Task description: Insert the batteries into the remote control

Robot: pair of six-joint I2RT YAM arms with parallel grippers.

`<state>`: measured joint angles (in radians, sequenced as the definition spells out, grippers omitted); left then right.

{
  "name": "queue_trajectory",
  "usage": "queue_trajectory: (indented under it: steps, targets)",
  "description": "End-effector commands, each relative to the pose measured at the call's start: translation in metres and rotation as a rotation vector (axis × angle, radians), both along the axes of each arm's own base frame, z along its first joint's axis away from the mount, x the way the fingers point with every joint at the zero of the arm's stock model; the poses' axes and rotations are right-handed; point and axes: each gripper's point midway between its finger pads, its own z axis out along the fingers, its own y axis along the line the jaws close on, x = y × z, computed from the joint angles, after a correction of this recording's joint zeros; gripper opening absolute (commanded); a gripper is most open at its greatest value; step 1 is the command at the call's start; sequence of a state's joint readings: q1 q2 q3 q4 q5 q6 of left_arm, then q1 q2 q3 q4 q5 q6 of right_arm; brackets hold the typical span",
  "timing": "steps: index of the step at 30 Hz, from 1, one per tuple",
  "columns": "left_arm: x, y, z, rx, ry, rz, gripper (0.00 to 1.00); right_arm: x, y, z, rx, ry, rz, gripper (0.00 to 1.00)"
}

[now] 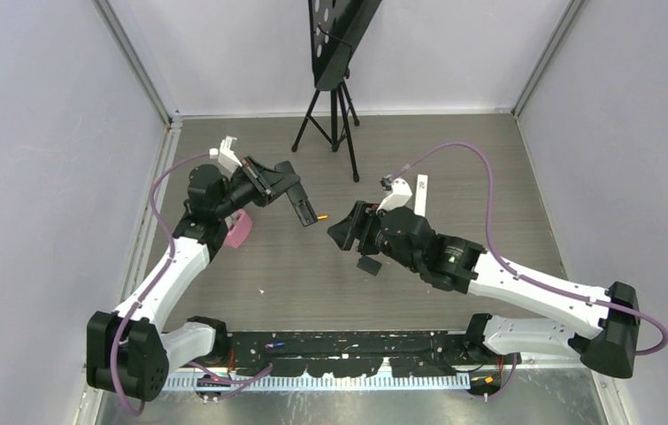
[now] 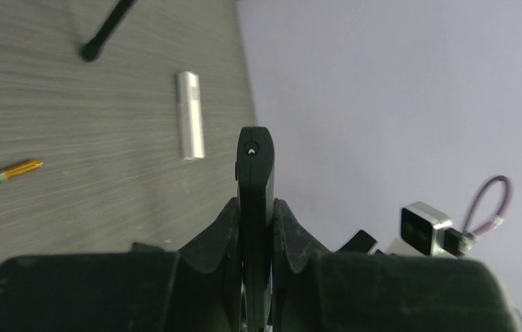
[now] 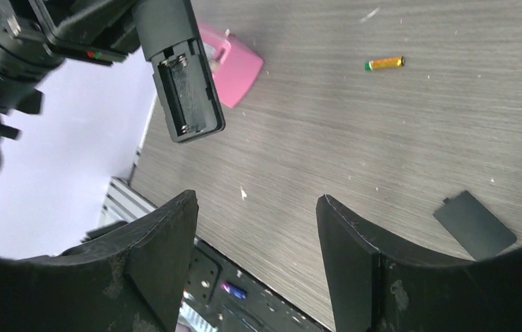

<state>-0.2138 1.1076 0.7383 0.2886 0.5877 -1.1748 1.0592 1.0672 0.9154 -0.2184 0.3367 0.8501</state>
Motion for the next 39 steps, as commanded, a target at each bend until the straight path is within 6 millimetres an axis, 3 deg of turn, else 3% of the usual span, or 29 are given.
queue_trajectory:
  steps: [1,7,10,13,19,28,31,36,39]
  targets:
    - [0.007,0.016,-0.025,0.205,-0.005,0.06,0.0,-0.011,0.016,-0.026,-0.096,0.003,0.144,0.67]
    - [0.007,0.035,-0.043,0.364,0.012,0.117,0.0,-0.038,0.044,-0.097,-0.346,0.044,0.373,0.63]
    - [0.005,0.043,-0.046,0.419,0.023,0.135,0.0,-0.067,0.067,-0.128,-0.487,-0.008,0.545,0.62]
    - [0.006,0.047,-0.048,0.449,0.05,0.132,0.0,-0.093,0.093,-0.145,-0.583,-0.095,0.68,0.61]
    - [0.003,0.051,-0.054,0.443,0.101,0.105,0.0,-0.132,0.139,-0.166,-0.628,-0.244,0.784,0.6]
    - [-0.009,0.059,-0.047,0.42,0.121,0.097,0.0,-0.194,0.175,-0.194,-0.616,-0.363,1.049,0.6]
    - [-0.01,0.059,-0.047,0.409,0.125,0.085,0.0,-0.197,0.176,-0.206,-0.639,-0.365,1.082,0.6]
    - [-0.01,0.058,-0.047,0.392,0.132,0.068,0.0,-0.192,0.185,-0.21,-0.643,-0.397,1.067,0.58]
    - [-0.01,0.057,-0.045,0.381,0.125,0.065,0.0,-0.191,0.184,-0.214,-0.653,-0.392,1.064,0.46]
